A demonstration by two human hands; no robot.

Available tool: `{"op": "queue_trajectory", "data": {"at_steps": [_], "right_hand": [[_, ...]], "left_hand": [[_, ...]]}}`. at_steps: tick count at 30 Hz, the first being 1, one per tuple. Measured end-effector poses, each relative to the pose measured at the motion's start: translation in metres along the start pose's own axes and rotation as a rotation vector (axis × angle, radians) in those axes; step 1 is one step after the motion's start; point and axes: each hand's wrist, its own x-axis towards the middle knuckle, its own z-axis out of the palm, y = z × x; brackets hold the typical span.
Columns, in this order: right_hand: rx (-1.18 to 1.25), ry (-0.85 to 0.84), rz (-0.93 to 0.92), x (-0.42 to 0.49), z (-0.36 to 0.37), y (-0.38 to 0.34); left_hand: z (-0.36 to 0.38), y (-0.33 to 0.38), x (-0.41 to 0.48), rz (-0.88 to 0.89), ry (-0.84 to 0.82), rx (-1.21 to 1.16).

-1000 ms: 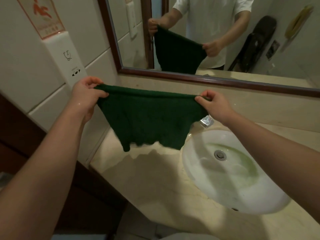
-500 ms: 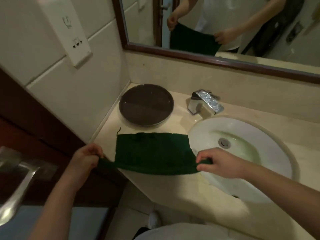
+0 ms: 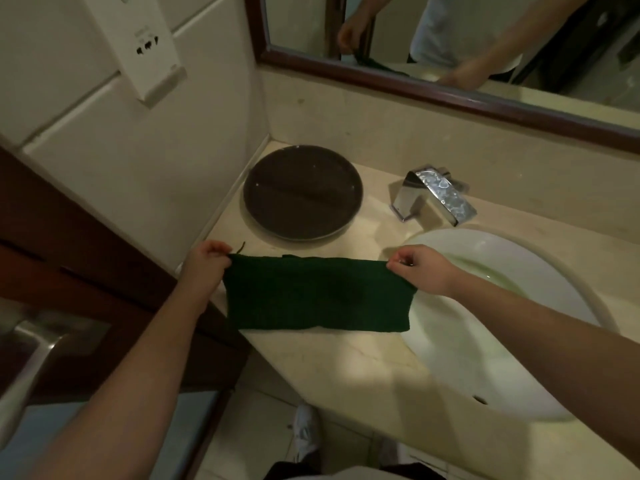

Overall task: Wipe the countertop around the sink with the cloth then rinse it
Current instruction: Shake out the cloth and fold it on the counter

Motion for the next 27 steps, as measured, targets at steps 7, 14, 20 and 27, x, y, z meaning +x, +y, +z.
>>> {"op": "queue_trajectory", "data": {"at_steps": [7, 14, 20, 27], "right_hand": [[-0.149, 0.084, 0.061, 0.035, 0.024, 0.023], [0.282, 0.099, 0.311, 0.03, 0.039, 0.028], [0.375, -0.058, 0.351, 0.022, 0.036, 0.039], [0.429, -0.079, 0.312, 0.015, 0.009, 0.017]], "left_hand": [[0.046, 0.0, -0.018, 0.189, 0.257, 0.518], [0.199, 0.019, -0.137, 0.685, -0.451, 0.963], [0.238, 0.005, -0.137, 0.69, -0.308, 1.123], [0.236, 0.006, -0.135, 0.722, -0.309, 0.903]]}}
